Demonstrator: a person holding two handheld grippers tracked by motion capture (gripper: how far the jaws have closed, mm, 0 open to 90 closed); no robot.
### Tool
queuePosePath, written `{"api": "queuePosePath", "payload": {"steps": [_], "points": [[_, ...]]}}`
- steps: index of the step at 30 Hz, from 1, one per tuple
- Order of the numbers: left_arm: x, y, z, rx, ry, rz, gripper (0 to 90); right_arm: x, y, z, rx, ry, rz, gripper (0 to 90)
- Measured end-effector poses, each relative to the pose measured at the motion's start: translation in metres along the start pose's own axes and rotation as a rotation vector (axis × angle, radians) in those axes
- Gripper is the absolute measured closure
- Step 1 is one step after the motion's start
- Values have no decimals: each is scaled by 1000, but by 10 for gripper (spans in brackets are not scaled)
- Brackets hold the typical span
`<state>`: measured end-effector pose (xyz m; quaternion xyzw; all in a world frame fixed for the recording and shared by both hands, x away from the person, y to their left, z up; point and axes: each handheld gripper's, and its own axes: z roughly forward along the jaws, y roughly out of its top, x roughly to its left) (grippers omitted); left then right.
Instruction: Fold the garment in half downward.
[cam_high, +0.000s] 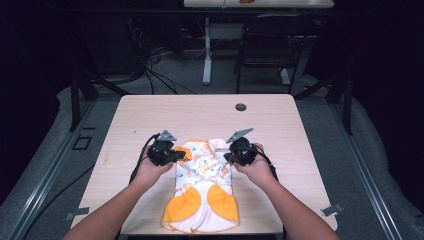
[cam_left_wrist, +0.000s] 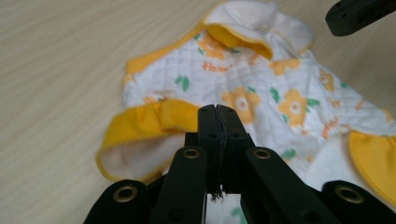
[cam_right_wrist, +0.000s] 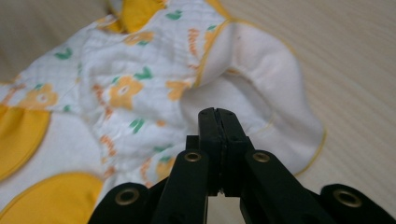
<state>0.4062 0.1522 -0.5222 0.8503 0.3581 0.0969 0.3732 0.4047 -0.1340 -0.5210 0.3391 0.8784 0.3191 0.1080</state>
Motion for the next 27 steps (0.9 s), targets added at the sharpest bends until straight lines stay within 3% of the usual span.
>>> {"api": "queuePosePath", "payload": {"steps": [1, 2, 4, 7, 9, 12, 15, 17, 19, 27], "points": [[3, 5, 3, 1, 10, 7, 895, 0, 0, 0, 0, 0, 0, 897], [11, 12, 10, 10, 15, 2, 883, -9, 9, 7, 1, -14, 18, 894], [15, 15, 14, 2, 21, 1, 869, -17, 17, 14, -2, -25, 33, 876], [26, 21, 25, 12, 28, -31, 866, -24, 24, 21, -3, -32, 51, 868], [30, 23, 32, 4, 30, -45, 830, -32, 32, 32, -12, -43, 88, 813], [37, 23, 41, 7, 46, -65, 769, -37, 35, 41, -10, -57, 92, 758], [44, 20, 49, 29, 62, -91, 734, -39, 35, 47, 2, -78, 99, 733], [48, 18, 52, 31, 60, -105, 660, -44, 33, 53, 15, -81, 132, 672], [50, 16, 54, 41, 79, -99, 639, -45, 32, 55, 13, -81, 143, 671], [53, 7, 60, 60, 75, -122, 620, -48, 23, 64, 24, -76, 176, 630]]}}
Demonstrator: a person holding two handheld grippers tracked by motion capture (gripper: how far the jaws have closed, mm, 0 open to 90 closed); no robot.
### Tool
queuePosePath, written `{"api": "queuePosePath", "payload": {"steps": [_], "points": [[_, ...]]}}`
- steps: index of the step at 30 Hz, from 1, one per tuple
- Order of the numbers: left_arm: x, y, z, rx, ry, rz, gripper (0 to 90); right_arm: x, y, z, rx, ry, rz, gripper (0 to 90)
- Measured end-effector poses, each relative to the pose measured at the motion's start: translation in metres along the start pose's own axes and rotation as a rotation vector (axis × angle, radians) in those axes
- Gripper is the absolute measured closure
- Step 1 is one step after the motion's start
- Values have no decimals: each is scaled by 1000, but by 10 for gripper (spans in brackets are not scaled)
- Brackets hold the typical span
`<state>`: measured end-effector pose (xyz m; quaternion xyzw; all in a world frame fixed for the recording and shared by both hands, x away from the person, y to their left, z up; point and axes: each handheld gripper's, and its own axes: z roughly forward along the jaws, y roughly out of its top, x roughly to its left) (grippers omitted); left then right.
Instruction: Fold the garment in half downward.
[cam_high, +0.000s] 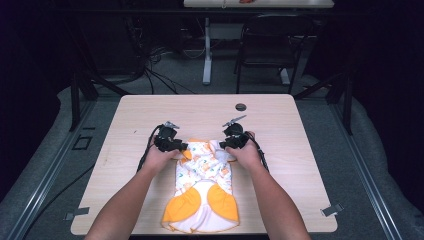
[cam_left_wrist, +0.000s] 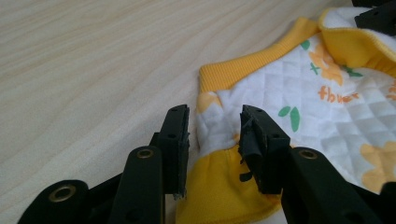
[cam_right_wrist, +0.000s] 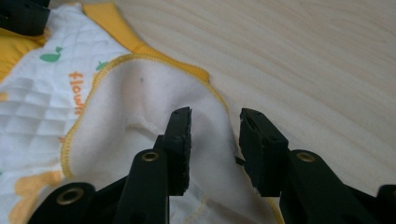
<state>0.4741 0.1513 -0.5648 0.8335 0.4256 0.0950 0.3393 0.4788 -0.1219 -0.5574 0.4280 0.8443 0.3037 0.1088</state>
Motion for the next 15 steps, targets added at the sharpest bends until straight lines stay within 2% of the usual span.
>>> {"api": "queuePosePath", "payload": {"steps": [1, 4, 6, 7, 8, 9, 15], "points": [[-1, -1, 2, 2, 5, 5, 616, 0, -1, 2, 20, -8, 1, 620], [-2, -1, 5, 12, 7, 12, 613, 1, -3, 5, 31, -12, -12, 621], [-5, -1, 7, 21, 19, 46, 615, 3, -3, 6, 29, -19, -18, 632], [-7, -1, 7, 19, 27, 48, 648, 2, -4, 6, 30, -17, 1, 643], [-8, -1, 7, 25, 15, 51, 648, 2, -4, 6, 30, -17, 1, 643], [-10, -1, 7, 23, 29, 60, 673, 1, -4, 7, 28, 2, 11, 661], [-9, -2, 7, 19, 22, 49, 730, 1, -5, 6, 36, 39, 3, 802]]}}
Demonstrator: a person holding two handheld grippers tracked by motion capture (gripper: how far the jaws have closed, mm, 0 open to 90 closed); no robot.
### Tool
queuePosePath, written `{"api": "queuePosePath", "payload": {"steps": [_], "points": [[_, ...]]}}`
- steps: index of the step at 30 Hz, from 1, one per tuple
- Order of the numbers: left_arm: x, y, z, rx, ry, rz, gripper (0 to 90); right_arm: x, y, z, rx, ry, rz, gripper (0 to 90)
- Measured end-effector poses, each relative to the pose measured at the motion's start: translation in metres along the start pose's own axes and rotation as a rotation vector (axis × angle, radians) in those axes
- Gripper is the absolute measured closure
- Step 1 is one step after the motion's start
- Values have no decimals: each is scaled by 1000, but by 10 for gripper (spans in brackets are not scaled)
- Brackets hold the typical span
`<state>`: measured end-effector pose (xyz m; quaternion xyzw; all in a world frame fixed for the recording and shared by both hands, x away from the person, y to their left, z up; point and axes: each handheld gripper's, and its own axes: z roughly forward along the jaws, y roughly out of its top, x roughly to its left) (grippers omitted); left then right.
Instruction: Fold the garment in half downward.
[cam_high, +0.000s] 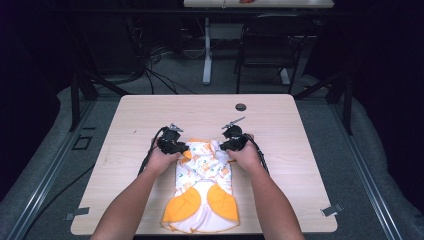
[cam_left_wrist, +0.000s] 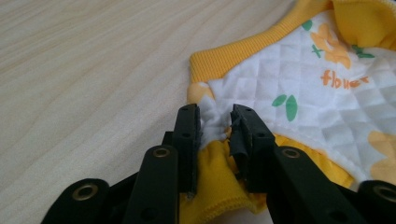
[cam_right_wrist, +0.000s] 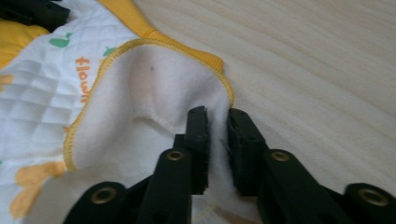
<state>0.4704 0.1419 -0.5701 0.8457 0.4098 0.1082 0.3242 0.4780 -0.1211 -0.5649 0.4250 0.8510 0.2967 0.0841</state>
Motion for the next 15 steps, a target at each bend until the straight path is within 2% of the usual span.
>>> {"api": "queuePosePath", "payload": {"steps": [2, 4, 5, 8, 12, 15], "points": [[-1, -1, 0, -4, 2, -4, 799, 3, -1, 0, -9, 5, -10, 838], [0, -2, 0, -12, -10, -22, 813, 5, 0, 1, -12, -8, -22, 849], [1, -3, -1, -17, -17, -47, 817, 6, 0, 0, -1, -17, -33, 857], [1, -3, -1, -18, -20, -62, 831, 9, 2, 0, 7, -28, -32, 864], [2, -3, -2, -11, -24, -70, 837, 10, 3, -1, 22, -43, -39, 867], [1, -1, -3, 0, -19, -54, 842, 12, 4, -3, 18, -61, -45, 870]]}}
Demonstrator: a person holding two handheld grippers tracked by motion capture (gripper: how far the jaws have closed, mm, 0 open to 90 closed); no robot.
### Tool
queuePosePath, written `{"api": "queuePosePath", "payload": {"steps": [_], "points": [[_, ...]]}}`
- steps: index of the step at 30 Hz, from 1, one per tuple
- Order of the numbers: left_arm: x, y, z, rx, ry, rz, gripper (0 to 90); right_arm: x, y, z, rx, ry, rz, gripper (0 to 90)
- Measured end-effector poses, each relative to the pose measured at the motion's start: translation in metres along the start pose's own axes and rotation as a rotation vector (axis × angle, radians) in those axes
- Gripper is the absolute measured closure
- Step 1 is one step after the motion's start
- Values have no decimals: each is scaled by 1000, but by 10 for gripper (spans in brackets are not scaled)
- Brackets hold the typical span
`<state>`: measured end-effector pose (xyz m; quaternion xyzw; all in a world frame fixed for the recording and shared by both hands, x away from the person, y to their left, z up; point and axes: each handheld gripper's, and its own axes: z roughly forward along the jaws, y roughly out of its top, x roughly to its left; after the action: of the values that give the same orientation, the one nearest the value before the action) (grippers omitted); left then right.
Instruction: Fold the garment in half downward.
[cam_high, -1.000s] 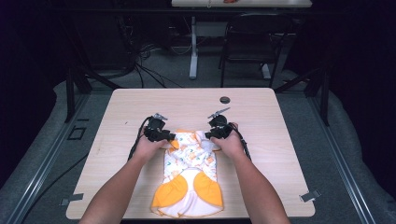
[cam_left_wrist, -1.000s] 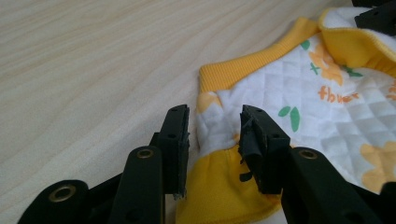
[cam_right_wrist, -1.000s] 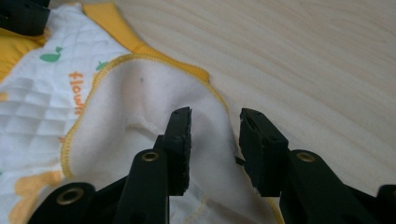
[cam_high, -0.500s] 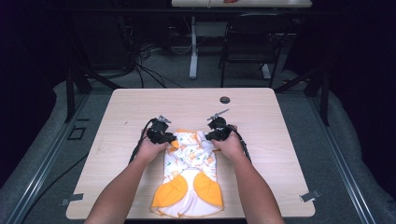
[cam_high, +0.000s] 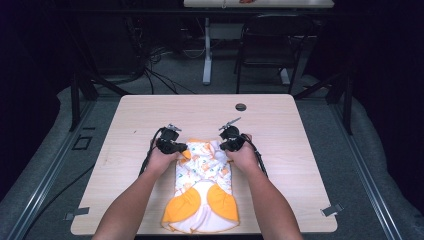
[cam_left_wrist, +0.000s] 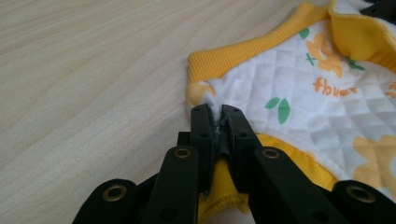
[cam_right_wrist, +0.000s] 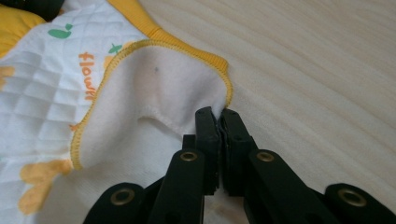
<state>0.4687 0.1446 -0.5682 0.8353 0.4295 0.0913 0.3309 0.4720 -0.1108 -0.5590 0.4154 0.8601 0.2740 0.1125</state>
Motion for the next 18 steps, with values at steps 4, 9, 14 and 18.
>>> {"api": "queuePosePath", "payload": {"steps": [4, 9, 14, 18], "points": [[0, 1, -5, -13, 5, 4, 846, 1, 2, -6, -24, 9, 0, 871], [1, 5, -13, -32, 0, 2, 848, -1, 2, -15, -42, 28, -3, 872], [-1, 8, -16, -38, -2, 9, 848, -1, 1, -16, -69, 27, 4, 872], [-1, 10, -20, -45, -3, 8, 848, -2, 4, -22, -44, 32, -20, 872]]}}
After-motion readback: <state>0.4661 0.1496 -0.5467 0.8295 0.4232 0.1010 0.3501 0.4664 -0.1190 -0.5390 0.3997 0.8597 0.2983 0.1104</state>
